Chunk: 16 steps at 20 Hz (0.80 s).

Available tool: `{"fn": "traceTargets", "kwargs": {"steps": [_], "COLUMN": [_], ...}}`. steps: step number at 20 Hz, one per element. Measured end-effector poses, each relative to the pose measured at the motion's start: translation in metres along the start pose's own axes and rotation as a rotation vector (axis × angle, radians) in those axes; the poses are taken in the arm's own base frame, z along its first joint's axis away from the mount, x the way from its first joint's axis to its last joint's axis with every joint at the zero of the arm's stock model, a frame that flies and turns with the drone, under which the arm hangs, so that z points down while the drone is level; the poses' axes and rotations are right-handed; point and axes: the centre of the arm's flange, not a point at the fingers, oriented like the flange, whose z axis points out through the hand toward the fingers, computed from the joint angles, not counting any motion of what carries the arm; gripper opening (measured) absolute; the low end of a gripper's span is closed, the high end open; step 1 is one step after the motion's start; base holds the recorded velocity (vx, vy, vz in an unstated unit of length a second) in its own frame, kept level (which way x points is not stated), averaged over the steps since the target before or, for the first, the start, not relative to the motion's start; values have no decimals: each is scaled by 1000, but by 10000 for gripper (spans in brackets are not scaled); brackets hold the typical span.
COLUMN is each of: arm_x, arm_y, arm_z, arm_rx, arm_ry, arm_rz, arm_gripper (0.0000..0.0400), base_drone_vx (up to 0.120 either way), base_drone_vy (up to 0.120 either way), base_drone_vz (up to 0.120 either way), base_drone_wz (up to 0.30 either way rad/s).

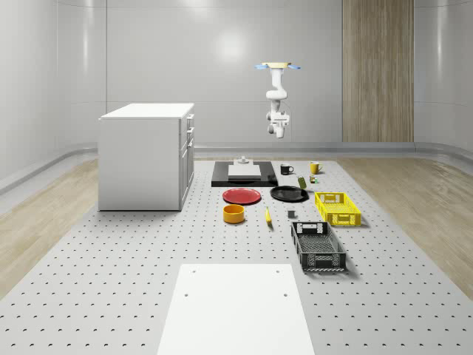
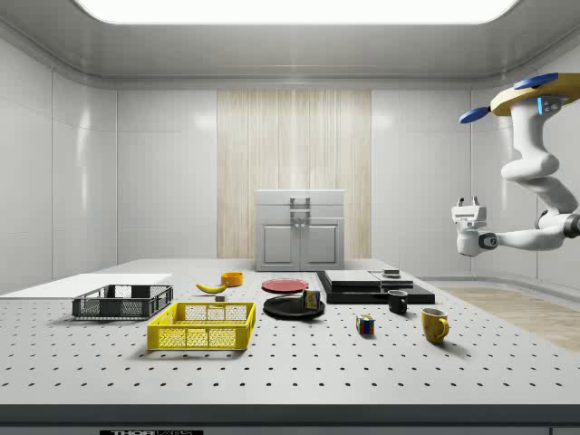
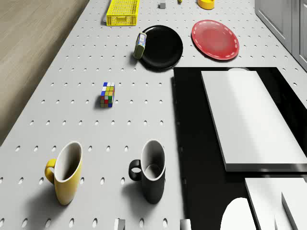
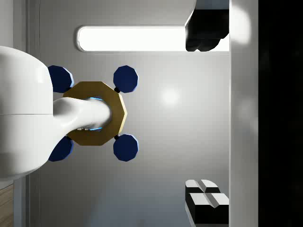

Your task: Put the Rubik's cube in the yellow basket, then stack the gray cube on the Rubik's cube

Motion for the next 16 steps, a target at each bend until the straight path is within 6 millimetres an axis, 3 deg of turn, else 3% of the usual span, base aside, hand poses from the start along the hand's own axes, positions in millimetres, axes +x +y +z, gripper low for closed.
{"fn": "traceTargets", "kwargs": {"steps": [9, 16], "arm_x": [-2, 0], "arm_y": [2, 0], "arm_z": [-61, -85], "arm_rx": [5, 9], "arm_ry": [5, 9], "arm_rz": [0, 0], "arm_gripper": [400, 400], "base_drone_vx": [0, 0], "base_drone_vy": [0, 0], "base_drone_vz": [0, 0], "base_drone_wz": [0, 0]}}
